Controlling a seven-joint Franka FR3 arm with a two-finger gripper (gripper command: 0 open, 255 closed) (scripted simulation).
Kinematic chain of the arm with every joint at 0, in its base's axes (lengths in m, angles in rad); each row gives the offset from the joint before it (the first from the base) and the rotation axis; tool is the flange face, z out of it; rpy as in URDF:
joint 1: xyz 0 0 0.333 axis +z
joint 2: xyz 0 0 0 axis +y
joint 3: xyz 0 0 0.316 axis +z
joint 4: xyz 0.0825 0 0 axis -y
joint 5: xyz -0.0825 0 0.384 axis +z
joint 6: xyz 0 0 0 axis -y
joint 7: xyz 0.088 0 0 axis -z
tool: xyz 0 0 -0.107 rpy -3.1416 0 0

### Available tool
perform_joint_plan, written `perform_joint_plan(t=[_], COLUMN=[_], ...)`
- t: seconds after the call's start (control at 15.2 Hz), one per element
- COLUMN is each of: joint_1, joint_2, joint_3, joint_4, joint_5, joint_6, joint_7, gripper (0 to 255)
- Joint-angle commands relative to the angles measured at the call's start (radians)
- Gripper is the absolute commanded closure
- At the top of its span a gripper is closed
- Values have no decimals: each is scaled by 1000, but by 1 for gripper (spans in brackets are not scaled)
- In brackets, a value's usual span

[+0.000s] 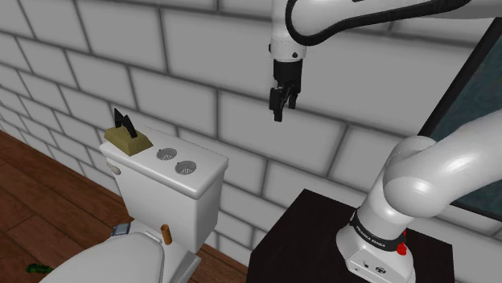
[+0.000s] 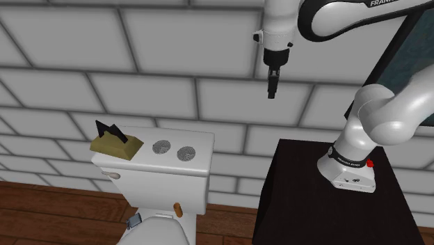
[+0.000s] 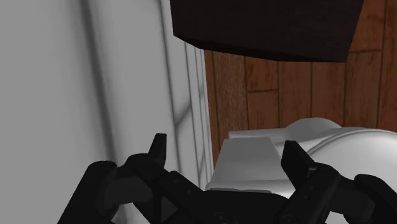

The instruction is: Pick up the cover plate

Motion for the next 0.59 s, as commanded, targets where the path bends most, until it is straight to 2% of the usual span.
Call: perform_joint_plan(t=[0.0, 0.53], joint_1=[7, 29], joint_2=[56, 325], joint_3=[8, 37], joint_4=[1, 60], joint_5=[10, 30], joint_6=[63, 296], joint_7=[6, 20], gripper=[0, 0])
